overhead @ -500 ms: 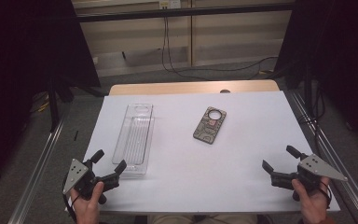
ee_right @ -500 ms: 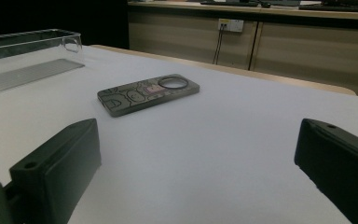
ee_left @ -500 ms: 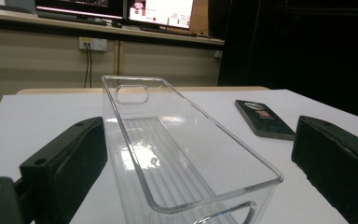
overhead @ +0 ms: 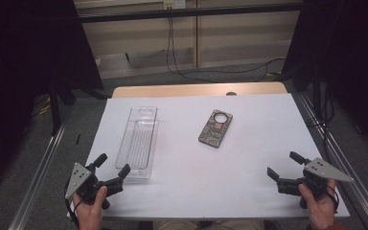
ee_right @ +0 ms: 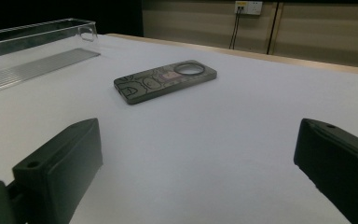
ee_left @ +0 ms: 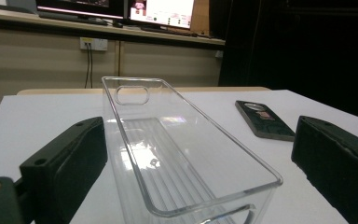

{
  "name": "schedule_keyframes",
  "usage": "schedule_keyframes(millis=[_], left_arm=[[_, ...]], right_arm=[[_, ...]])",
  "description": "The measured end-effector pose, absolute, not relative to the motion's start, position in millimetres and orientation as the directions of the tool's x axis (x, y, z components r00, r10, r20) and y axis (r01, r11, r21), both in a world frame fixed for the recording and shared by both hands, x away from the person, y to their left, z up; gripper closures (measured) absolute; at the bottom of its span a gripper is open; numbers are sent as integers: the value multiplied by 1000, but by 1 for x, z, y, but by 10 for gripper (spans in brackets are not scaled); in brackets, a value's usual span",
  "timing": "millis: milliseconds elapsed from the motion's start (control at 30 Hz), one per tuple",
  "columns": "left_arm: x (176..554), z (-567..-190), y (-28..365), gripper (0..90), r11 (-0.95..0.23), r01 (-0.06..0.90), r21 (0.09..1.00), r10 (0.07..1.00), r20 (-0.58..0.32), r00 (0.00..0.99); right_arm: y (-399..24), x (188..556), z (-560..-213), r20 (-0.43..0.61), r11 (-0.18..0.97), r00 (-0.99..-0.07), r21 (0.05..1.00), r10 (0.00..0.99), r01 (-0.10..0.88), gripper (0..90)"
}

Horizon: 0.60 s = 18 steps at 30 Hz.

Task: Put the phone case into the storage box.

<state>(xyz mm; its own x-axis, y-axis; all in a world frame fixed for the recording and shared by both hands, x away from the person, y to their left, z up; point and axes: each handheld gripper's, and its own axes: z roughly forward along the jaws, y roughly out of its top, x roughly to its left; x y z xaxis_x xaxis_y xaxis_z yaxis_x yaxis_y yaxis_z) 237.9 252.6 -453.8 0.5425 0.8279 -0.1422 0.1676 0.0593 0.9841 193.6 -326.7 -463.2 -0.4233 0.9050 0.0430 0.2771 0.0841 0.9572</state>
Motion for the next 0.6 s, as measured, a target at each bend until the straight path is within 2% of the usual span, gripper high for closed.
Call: schedule_keyframes(millis=[200, 300, 400, 600], left_arm=[[238, -455, 254, 35, 64, 172, 983, 828, -148, 541], [238, -455, 255, 35, 59, 173, 983, 826, -145, 544], [238, -455, 255, 35, 63, 178, 982, 830, -151, 538], [239, -455, 255, 35, 66, 177, 982, 834, -152, 531]], right_arm=[[-321, 196, -466, 50, 121, -495, 943, 868, 309, 2], [-317, 196, -466, 45, 134, -498, 939, 866, 317, 4], [-314, 196, -464, 61, 139, -525, 932, 849, 334, 55], [-309, 201, -463, 78, 136, -535, 927, 841, 349, 33]])
